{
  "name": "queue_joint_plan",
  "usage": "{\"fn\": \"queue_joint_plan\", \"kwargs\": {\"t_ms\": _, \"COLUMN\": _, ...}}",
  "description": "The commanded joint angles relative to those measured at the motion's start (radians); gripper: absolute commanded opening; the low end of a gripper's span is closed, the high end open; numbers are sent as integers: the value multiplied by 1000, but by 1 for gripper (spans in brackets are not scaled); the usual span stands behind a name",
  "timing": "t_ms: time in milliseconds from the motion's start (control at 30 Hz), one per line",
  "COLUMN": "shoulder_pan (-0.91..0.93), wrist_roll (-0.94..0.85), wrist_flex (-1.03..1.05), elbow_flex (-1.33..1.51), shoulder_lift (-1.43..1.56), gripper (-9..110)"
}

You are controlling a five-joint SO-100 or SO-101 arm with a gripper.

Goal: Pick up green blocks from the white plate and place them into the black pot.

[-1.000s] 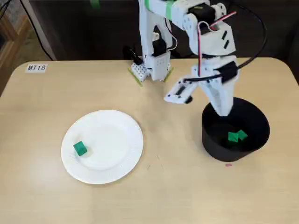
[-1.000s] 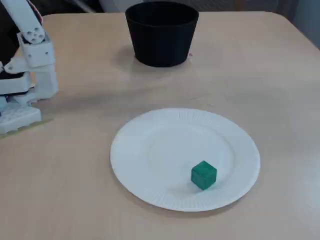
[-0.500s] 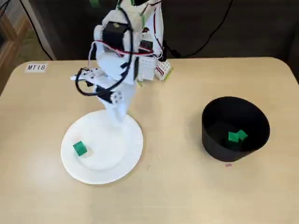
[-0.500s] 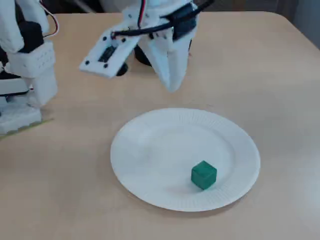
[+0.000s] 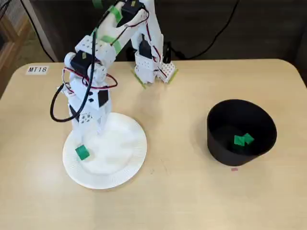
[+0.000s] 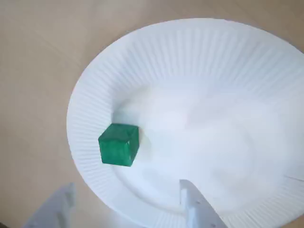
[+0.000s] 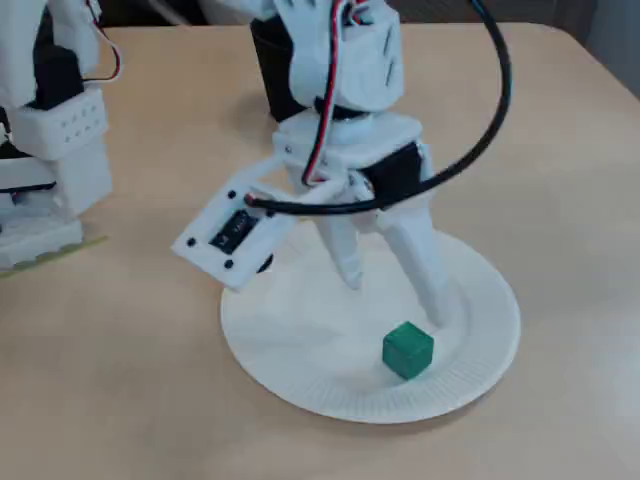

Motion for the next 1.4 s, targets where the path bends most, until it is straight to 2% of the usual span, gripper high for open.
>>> {"fn": "queue_joint_plan", "kwargs": {"t_ms": 0, "shoulder_pan": 5, "wrist_roll": -9, "wrist_flex": 32, "elbow_flex": -110, "shoulder_lift": -38, "gripper": 40}}
{"fn": "queue_joint_plan", "kwargs": {"t_ms": 233, "shoulder_pan": 6, "wrist_roll": -21, "wrist_flex": 146, "elbow_flex": -319, "shoulder_lift": -195, "gripper": 39}}
{"fn": "queue_joint_plan", "kwargs": {"t_ms": 467, "shoulder_pan": 14, "wrist_roll": -28, "wrist_flex": 210, "elbow_flex": -420, "shoulder_lift": -279, "gripper": 33}}
{"fn": "queue_joint_plan", "kwargs": {"t_ms": 600, "shoulder_pan": 26, "wrist_roll": -49, "wrist_flex": 322, "elbow_flex": -574, "shoulder_lift": -380, "gripper": 30}}
{"fn": "queue_joint_plan", "kwargs": {"t_ms": 1067, "shoulder_pan": 29, "wrist_roll": -54, "wrist_flex": 319, "elbow_flex": -658, "shoulder_lift": -471, "gripper": 23}}
{"fn": "queue_joint_plan", "kwargs": {"t_ms": 1233, "shoulder_pan": 29, "wrist_roll": -54, "wrist_flex": 318, "elbow_flex": -719, "shoulder_lift": -525, "gripper": 15}}
{"fn": "queue_joint_plan", "kwargs": {"t_ms": 1367, "shoulder_pan": 28, "wrist_roll": -52, "wrist_flex": 318, "elbow_flex": -841, "shoulder_lift": -604, "gripper": -2}}
